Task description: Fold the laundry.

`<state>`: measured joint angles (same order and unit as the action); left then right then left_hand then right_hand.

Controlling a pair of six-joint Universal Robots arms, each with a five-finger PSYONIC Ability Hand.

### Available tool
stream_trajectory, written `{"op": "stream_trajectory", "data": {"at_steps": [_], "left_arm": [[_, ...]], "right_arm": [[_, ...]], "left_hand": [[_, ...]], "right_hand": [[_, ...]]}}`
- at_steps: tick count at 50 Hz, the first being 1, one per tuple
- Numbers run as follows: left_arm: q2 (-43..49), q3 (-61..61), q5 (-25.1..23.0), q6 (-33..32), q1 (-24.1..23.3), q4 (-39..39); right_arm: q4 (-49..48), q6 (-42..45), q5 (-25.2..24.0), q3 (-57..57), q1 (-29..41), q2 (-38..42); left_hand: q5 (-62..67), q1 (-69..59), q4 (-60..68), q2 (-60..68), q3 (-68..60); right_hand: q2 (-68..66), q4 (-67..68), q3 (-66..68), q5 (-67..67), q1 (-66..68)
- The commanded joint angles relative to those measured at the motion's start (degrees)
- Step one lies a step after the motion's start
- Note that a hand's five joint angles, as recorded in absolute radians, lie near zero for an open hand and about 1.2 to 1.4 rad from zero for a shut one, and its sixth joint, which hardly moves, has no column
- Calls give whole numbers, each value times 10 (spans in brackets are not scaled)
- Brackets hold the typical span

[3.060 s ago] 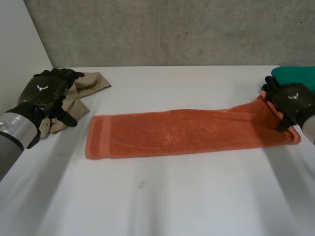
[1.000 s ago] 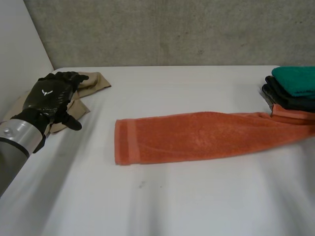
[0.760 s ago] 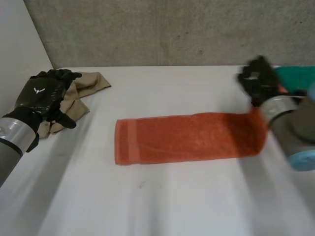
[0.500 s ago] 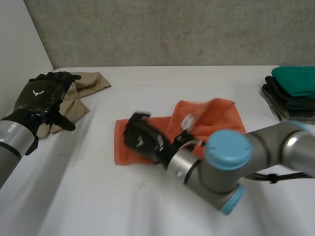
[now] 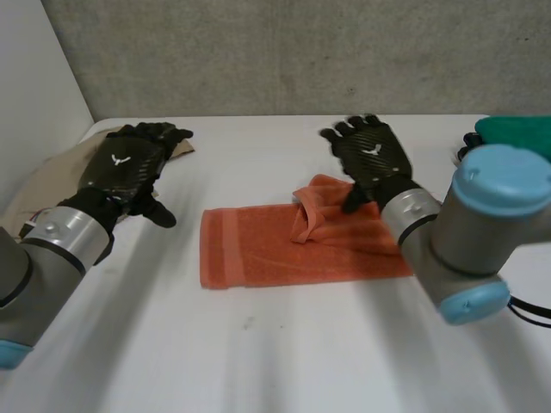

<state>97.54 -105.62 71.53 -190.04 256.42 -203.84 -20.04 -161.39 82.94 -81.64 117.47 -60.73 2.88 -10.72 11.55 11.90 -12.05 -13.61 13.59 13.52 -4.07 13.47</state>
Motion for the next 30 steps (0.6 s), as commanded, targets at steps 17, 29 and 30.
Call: {"op": "stream_trajectory", "data": {"at_steps": [17,29,30], "left_arm": [[10,-11,15,-7,-14,-1],[3,-20,14,-6,0,0],[-1,-22,13,-6,4,0]], "right_arm": [[177,-147,-67,218,5,196],[179,-122,5,305,39,261],[179,-118,7,306,40,257]], "left_hand": [[-29,7,-16,-19,20],[-29,7,-16,-19,20],[-29,7,-16,-19,20]], "right_hand": [[-184,185,185,-180,186],[-664,664,665,-659,665],[-664,664,665,-659,665]]}}
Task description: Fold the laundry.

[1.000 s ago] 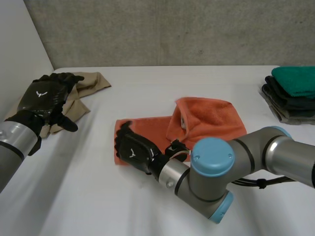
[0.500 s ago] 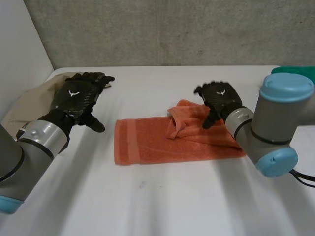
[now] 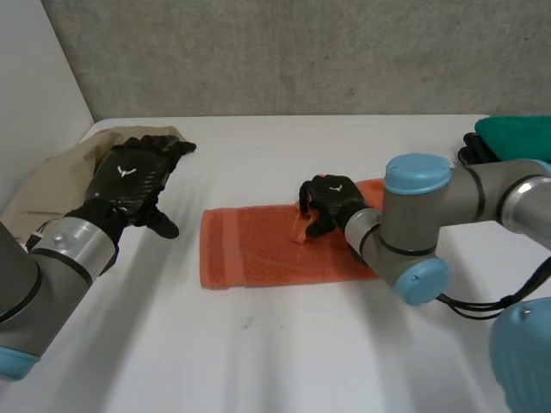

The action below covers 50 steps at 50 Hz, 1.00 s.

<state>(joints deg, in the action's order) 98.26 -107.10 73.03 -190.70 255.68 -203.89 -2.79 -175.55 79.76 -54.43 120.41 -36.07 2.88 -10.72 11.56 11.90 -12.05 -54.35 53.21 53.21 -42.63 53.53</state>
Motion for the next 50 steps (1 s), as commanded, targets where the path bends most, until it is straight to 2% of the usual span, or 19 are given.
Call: {"op": "stream_trajectory", "data": {"at_steps": [1,7,15,18,21,26,27,28,30,35,42,47,50], "left_arm": [[-9,-7,-2,1,12,0],[-24,-5,-7,2,33,1],[-58,-7,-8,12,69,-1],[-65,-8,-9,20,79,1],[-64,-8,-10,26,81,2],[-54,-16,-18,29,79,3],[-52,-17,-19,29,78,3],[-49,-17,-21,29,77,3],[-41,-13,-23,29,71,1],[-27,7,-18,29,48,2],[2,31,-2,27,-22,18],[52,43,2,23,-92,24],[99,65,4,12,-120,17]], "right_arm": [[2,30,42,33,15,-5],[-65,27,25,17,54,-65],[-139,24,-80,-25,147,-77],[-136,23,-97,-28,166,-59],[-115,34,-92,-28,185,-32],[-53,104,-42,-26,180,-25],[-54,109,-35,-26,177,-29],[-55,111,-29,-27,171,-37],[-64,99,-13,-34,156,-66],[-96,57,-13,-67,129,-119],[-93,10,-16,-141,73,-189],[-42,35,20,-184,30,-204],[-18,82,36,-219,4,-200]], "left_hand": [[-29,7,-16,-19,21],[-29,7,-16,-19,21],[-29,7,-16,-19,21],[-29,7,-16,-19,21],[-29,7,-16,-19,21],[-29,7,-16,-19,21],[-29,7,-16,-19,21],[-29,7,-16,-19,21],[-29,7,-16,-19,21],[-29,7,-16,-19,21],[-29,7,-16,-19,21],[-29,7,-16,-19,21],[-29,7,-16,-19,21]], "right_hand": [[-256,268,268,-274,265],[-256,268,268,-274,265],[-256,268,268,-274,265],[-256,268,268,-274,265],[-256,268,268,-274,265],[-256,268,268,-274,265],[-136,148,148,-154,145],[43,-32,-32,26,-35],[444,-432,-432,426,-435],[444,-432,-432,426,-435],[444,-432,-432,426,-435],[444,-432,-432,426,-435],[434,-422,-422,416,-425]]}}
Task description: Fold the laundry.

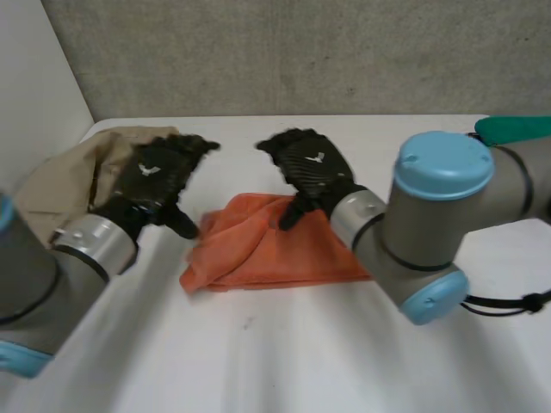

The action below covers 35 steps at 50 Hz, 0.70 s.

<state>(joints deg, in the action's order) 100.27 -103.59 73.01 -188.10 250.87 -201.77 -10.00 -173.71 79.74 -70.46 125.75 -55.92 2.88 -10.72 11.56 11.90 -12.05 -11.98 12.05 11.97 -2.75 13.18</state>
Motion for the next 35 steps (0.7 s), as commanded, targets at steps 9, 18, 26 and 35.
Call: {"op": "stream_trajectory", "data": {"at_steps": [9,18,26,35], "left_arm": [[213,123,79,-129,-67,-1],[312,243,122,-201,8,11],[284,255,111,-192,14,33],[252,226,100,-191,10,22]], "right_arm": [[6,151,29,-133,-75,12],[-67,193,44,-168,-94,27],[-82,213,59,-177,-96,21],[-70,220,79,-196,-106,7]], "left_hand": [[-29,7,-16,-19,21],[-29,7,-16,-19,21],[-29,7,-16,-19,21],[-29,7,-16,-19,21]], "right_hand": [[-94,94,95,-87,82],[-402,401,402,-394,390],[-540,540,540,-533,528],[-236,235,236,-228,224]]}}
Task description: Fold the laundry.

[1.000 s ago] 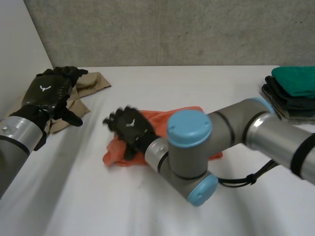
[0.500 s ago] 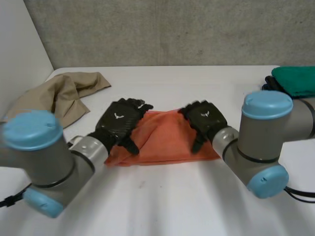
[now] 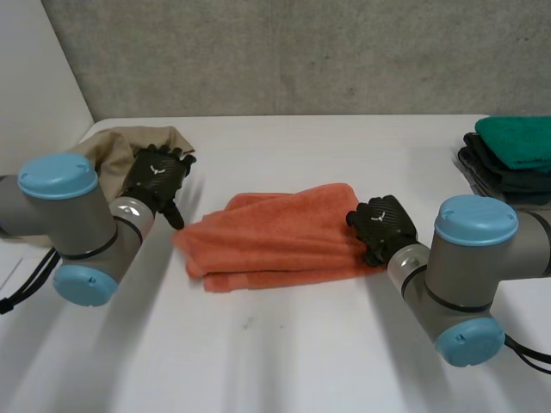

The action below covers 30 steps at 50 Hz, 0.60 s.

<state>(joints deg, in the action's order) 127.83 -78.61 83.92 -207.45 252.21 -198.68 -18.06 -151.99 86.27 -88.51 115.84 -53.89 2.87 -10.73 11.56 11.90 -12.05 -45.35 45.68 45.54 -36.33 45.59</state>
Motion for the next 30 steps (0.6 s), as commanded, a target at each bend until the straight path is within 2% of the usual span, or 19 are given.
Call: {"op": "stream_trajectory", "data": {"at_steps": [1,7,9,10,15,20,24,26,30], "left_arm": [[-30,-32,-10,2,-4,-10],[-54,-54,-16,9,-11,-18],[-65,-62,-17,15,-14,-20],[-70,-66,-16,18,-15,-21],[-95,-85,-16,35,-15,-21],[-135,-112,-18,52,-5,-22],[-166,-136,-25,66,8,-22],[-178,-146,-30,72,14,-23],[-202,-166,-44,89,28,-27]], "right_arm": [[10,2,14,-20,-9,-17],[-16,0,3,-37,-17,-30],[-17,0,0,-39,-18,-27],[-18,0,-1,-40,-20,-26],[-9,10,-1,-51,-28,-42],[14,26,-1,-77,-55,-98],[57,81,4,-83,-76,-119],[92,137,16,-76,-79,-126],[102,184,35,-40,-50,-131]], "left_hand": [[-29,7,-16,-19,20],[-29,7,-16,-19,20],[-29,7,-16,-19,20],[-29,7,-16,-19,20],[-29,7,-16,-19,20],[-29,7,-16,-19,20],[-29,7,-16,-19,20],[-29,7,-16,-19,20],[-29,7,-16,-19,20]], "right_hand": [[98,-101,-100,108,-100],[-4,1,2,5,2],[-194,191,192,-184,191],[-345,342,343,-335,343],[-347,343,345,-337,344],[-347,343,345,-337,344],[-347,343,345,-337,344],[-347,343,345,-337,344],[-347,343,345,-337,344]]}}
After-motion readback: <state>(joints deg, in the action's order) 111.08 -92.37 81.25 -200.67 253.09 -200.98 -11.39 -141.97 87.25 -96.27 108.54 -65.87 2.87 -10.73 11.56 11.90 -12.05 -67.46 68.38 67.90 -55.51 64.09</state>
